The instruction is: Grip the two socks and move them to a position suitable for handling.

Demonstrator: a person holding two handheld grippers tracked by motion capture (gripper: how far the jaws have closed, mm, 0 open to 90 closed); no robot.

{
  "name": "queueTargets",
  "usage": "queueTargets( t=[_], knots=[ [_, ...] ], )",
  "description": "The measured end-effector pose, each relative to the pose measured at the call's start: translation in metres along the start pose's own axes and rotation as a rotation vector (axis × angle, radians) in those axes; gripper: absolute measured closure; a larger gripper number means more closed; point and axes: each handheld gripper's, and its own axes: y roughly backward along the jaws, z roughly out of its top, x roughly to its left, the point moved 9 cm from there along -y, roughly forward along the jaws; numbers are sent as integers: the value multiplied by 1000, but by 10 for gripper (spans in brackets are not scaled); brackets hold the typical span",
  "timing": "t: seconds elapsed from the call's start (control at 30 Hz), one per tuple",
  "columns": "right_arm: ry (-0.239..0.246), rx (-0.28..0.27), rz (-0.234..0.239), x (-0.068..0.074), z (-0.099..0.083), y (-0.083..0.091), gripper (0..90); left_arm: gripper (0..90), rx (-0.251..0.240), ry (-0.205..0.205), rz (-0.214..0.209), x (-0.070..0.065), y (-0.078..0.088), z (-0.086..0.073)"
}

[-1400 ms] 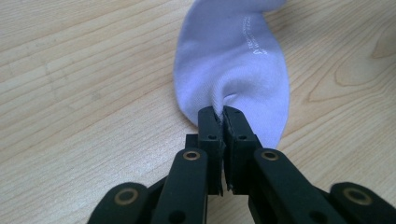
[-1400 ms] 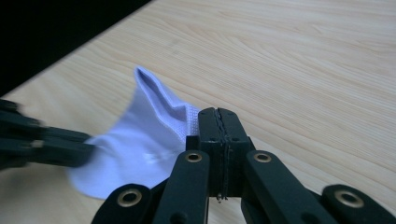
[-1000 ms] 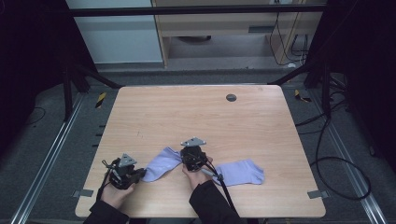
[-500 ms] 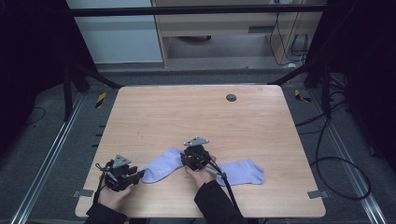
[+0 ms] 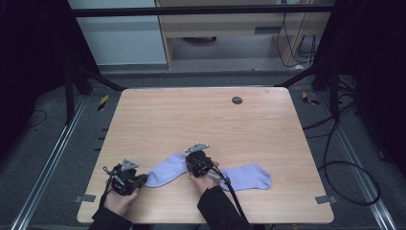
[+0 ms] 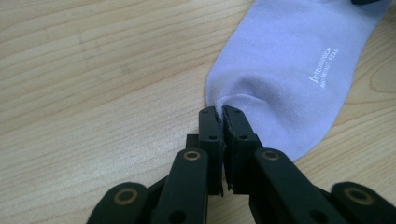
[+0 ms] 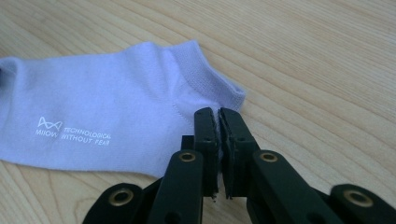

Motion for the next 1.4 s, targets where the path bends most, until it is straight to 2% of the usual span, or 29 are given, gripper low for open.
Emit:
queueTargets(
  t=[0.13, 0.23, 0.43, 0.6, 0.7, 0.8, 1.0, 1.13, 1.27, 1.4],
  knots=[
    [-1, -7, 15, 2, -1, 7, 869, 874, -37, 6, 2, 2, 3, 8],
    [3, -16, 30, 4, -4, 15, 867, 874, -61, 12, 17, 9, 4, 16],
    [0, -26, 68, 15, -14, 26, 861, 871, -51, -18, 55, 18, -6, 22],
    [-8, -17, 81, 23, -23, 24, 841, 862, -39, -34, 73, 23, -11, 24],
    [-12, -11, 79, 24, -26, 22, 795, 817, -39, -38, 84, 25, -12, 22],
    [-29, -23, 83, 23, -26, 25, 740, 764, -60, -23, 89, 29, -7, 24],
    [-35, -72, 78, 11, -16, 42, 637, 647, -116, 21, 102, 35, 3, 29],
    [-39, -95, 68, -3, -9, 54, 583, 606, -154, 52, 85, 33, 11, 34],
    [-28, -101, 40, -22, -8, 70, 542, 572, -166, 45, 72, 27, 17, 38],
    [-46, -103, 24, -41, -12, 84, 515, 552, -167, 26, 46, 16, 18, 42]
  ],
)
